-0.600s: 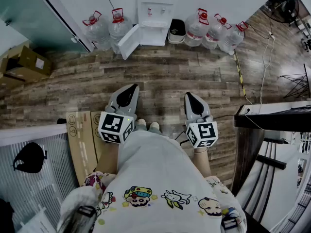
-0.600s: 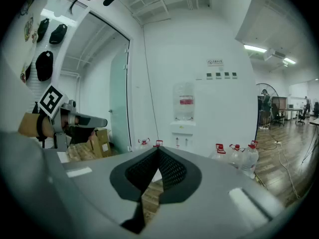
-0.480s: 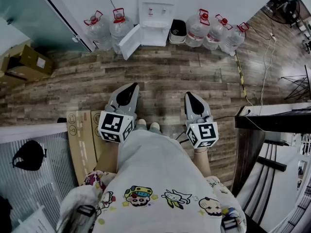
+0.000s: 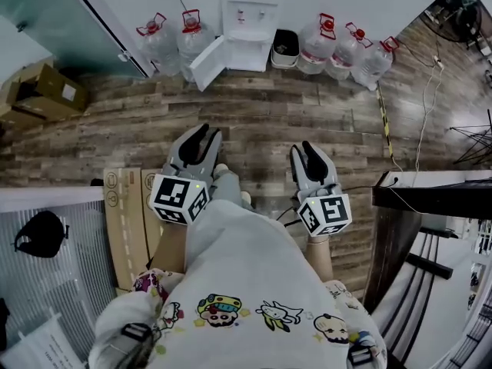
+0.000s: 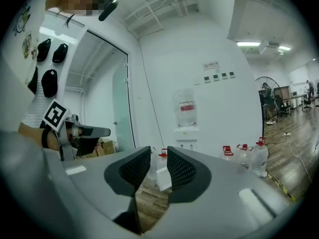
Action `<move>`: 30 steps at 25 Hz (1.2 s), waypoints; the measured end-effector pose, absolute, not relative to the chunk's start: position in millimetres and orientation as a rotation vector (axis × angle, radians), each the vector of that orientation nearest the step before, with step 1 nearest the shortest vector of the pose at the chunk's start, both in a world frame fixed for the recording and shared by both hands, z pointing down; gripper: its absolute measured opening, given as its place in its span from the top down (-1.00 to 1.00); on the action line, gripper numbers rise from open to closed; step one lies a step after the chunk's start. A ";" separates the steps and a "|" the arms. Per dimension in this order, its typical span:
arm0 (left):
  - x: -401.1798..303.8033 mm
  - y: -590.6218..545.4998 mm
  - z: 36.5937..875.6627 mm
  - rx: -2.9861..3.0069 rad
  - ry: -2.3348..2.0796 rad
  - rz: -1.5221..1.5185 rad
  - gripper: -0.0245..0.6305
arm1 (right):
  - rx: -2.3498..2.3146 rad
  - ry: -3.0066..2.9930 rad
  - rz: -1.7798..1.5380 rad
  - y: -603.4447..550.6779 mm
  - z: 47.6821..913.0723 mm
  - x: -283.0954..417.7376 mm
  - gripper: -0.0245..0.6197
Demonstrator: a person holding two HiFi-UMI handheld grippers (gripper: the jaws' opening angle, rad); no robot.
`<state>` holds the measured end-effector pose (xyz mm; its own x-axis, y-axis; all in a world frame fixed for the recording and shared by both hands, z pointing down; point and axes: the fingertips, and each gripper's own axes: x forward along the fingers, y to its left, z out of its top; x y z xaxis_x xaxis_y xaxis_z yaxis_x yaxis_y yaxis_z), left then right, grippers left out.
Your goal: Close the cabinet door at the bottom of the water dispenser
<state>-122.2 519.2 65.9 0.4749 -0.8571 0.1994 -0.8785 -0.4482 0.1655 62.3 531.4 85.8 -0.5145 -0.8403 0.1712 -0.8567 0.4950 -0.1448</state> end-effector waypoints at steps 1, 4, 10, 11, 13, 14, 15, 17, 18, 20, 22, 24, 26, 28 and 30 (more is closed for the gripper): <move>-121.1 517.9 65.5 2.480 -1.492 0.130 0.60 | 1.505 -2.656 0.330 529.4 85.2 63.5 0.61; -121.5 513.0 66.1 2.478 -1.497 0.134 0.53 | 1.496 -2.673 0.343 521.3 86.0 63.9 0.57; -127.7 486.9 65.9 2.479 -1.501 0.135 0.48 | 1.462 -2.685 0.360 493.7 89.7 56.1 0.54; -128.1 480.1 66.0 2.483 -1.497 0.135 0.48 | 1.460 -2.684 0.363 487.4 90.7 54.8 0.54; -129.7 463.9 66.8 2.490 -1.489 0.132 0.47 | 1.461 -2.680 0.365 472.1 92.7 51.0 0.54; -131.4 454.7 67.3 2.491 -1.487 0.130 0.46 | 1.460 -2.678 0.366 463.3 93.5 48.3 0.53; -133.7 445.0 68.1 2.489 -1.487 0.129 0.45 | 1.456 -2.676 0.366 453.9 94.1 45.3 0.53; -139.6 423.9 71.1 2.475 -1.486 0.126 0.43 | 1.447 -2.673 0.370 432.9 94.7 38.7 0.52; -142.8 413.0 73.0 2.467 -1.483 0.127 0.42 | 1.443 -2.672 0.374 421.4 94.6 35.1 0.52; -150.4 391.3 75.2 2.453 -1.479 0.125 0.39 | 1.432 -2.673 0.377 398.8 93.7 26.4 0.52; -160.3 368.2 75.3 2.444 -1.482 0.114 0.39 | 1.418 -2.677 0.372 374.7 92.1 16.0 0.51; -171.2 345.3 73.7 2.442 -1.487 0.106 0.39 | 1.410 -2.682 0.369 350.3 90.0 4.9 0.51; -180.2 326.5 70.7 2.448 -1.485 0.099 0.39 | 1.405 -2.686 0.369 329.9 87.1 -5.5 0.51; -188.2 309.9 67.4 2.456 -1.482 0.090 0.39 | 1.399 -2.692 0.374 312.1 84.0 -15.0 0.51; -197.1 294.9 64.7 2.460 -1.487 0.081 0.39 | 1.388 -2.694 0.373 296.6 81.9 -24.5 0.51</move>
